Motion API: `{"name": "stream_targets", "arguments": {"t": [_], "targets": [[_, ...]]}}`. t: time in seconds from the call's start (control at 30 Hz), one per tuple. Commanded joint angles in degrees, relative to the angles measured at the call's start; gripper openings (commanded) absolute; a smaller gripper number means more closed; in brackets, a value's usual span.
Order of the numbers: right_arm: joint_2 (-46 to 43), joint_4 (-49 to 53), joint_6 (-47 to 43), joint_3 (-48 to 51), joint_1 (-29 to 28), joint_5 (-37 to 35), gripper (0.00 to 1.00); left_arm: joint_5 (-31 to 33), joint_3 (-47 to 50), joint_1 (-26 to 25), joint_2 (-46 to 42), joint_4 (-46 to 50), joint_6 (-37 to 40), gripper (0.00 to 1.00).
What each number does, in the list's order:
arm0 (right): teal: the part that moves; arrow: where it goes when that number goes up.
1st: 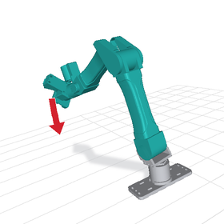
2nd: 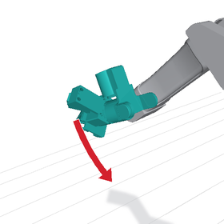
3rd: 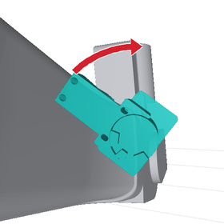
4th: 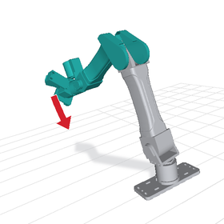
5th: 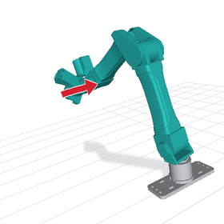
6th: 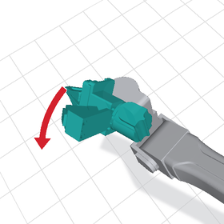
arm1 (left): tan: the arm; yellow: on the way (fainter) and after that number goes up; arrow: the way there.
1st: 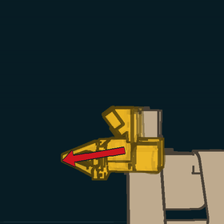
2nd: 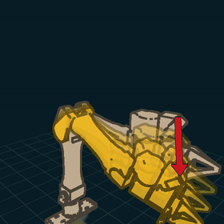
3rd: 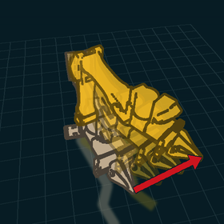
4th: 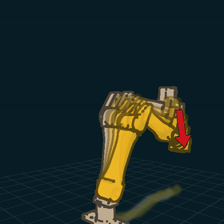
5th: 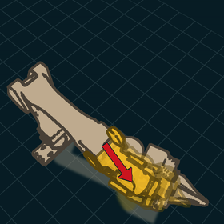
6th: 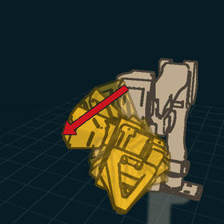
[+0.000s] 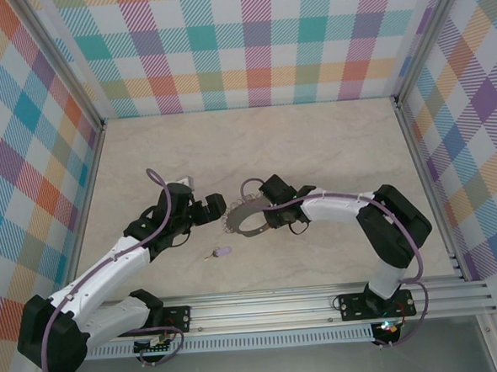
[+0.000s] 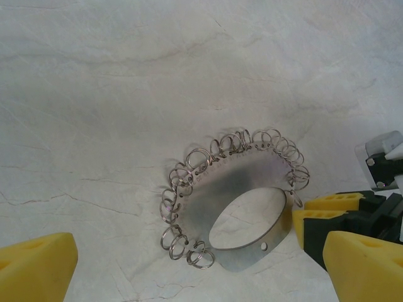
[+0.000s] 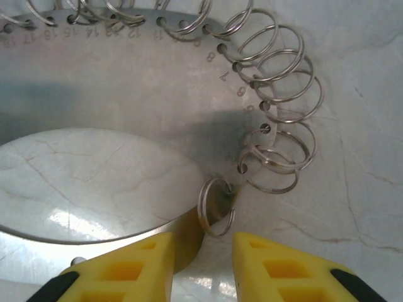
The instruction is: Put the keys on the keyring
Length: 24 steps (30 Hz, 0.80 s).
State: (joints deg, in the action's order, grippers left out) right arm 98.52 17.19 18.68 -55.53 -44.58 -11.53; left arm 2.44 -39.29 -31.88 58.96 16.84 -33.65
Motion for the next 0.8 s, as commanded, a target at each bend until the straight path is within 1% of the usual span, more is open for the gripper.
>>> {"name": "stream_targets", "arguments": {"t": [0.0,0.53,0.77], "targets": [[1.1,-1.3,-1.1,-1.7,0.9,0.0,0.28,-0.6,-2.1,-0.6,0.6,0.6,0.6,1.0],[3.3,-2.6,-1.8,-2.5,2.6,1.7,0.2,-0.9,-2.5,-0.6,1.9,-0.4,0.8,1.0],[2.7,-3.0,-1.4,-1.5,2.7,2.4,0.19,-0.8,-2.4,-0.6,2.0,-0.4,0.8,1.0]]}}
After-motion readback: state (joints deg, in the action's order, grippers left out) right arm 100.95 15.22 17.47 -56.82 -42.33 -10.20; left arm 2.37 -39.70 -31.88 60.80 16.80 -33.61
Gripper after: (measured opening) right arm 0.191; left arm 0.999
